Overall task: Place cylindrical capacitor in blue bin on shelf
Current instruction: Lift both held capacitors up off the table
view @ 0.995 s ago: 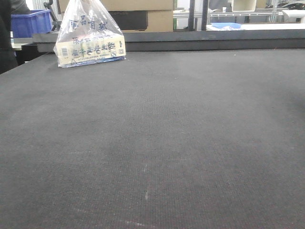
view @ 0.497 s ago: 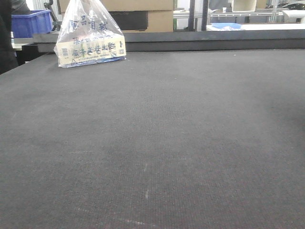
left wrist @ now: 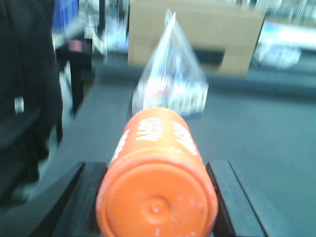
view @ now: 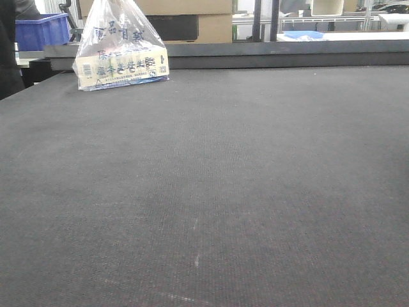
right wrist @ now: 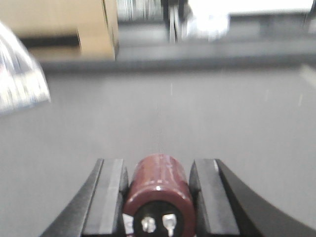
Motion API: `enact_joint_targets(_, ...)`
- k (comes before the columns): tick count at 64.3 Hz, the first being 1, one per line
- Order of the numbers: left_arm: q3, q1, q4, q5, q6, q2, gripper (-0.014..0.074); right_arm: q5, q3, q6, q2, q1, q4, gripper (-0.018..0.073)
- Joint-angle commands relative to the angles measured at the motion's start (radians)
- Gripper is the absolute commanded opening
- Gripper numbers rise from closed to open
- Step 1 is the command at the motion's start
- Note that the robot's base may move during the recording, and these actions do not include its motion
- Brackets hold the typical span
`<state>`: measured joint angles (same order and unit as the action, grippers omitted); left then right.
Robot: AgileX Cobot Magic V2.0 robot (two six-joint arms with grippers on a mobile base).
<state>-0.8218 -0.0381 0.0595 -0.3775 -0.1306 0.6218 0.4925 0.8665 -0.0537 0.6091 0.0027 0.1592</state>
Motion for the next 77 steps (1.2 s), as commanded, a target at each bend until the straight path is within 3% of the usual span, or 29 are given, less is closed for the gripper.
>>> enact_joint_targets(1, 0.002, 0.005, 0.0, 0.052, -0.004, -0.039, -0.0111, -0.063, -0.001, -0.001, -0.036, 0.0, -0.006, -0.0162)
enact_joint_targets(77, 0.002, 0.005, 0.0, 0.056, -0.004, -0.069, -0.0111, -0.068, -0.001, -0.001, -0.074, 0.0, -0.006, -0.0162)
